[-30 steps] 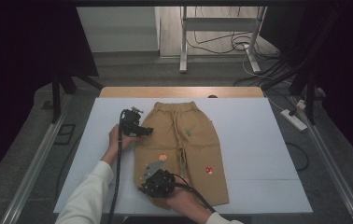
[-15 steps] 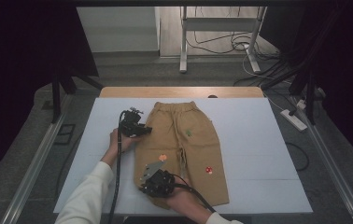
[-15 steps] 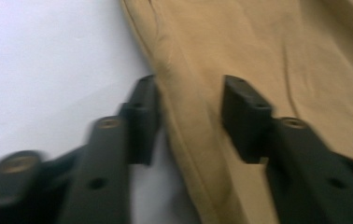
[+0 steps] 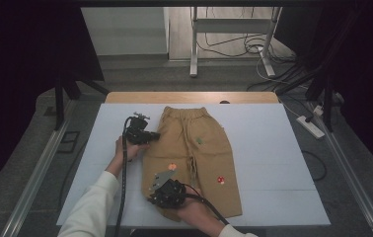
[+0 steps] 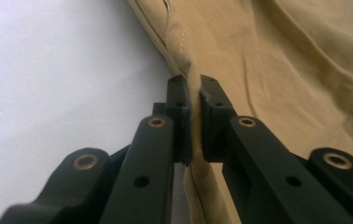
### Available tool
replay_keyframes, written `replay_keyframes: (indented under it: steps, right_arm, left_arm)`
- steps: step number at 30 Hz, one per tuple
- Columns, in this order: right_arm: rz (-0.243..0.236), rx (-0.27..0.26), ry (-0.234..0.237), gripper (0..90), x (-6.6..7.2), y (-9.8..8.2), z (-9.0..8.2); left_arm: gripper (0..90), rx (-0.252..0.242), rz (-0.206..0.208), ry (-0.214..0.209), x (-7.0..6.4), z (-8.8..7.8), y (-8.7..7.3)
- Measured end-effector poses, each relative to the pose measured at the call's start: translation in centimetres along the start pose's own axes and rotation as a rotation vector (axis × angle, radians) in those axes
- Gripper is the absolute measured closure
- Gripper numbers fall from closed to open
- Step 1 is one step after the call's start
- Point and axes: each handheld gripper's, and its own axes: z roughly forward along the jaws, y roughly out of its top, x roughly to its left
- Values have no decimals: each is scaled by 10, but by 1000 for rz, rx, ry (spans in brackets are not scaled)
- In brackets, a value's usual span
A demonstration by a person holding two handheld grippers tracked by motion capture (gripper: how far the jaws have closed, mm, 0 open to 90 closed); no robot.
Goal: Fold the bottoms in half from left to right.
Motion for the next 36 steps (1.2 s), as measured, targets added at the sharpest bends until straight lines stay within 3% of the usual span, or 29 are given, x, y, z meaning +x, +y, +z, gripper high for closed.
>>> replay_keyframes:
  steps: [10,19,28,36]
  right_arm:
    - [1,-5,2,853,0,0,-5]
    - [17,-48,19,853,1,4,-14]
    - [13,-57,5,853,0,2,-27]
    - [37,-78,-20,853,-4,-5,-43]
  left_arm:
    - [837,-33,0,-19,-4,-7,3]
    - [837,-97,35,-50,-18,-29,13]
    - [838,-99,21,-63,-18,-30,13]
    - [838,-106,26,-69,-22,-30,15]
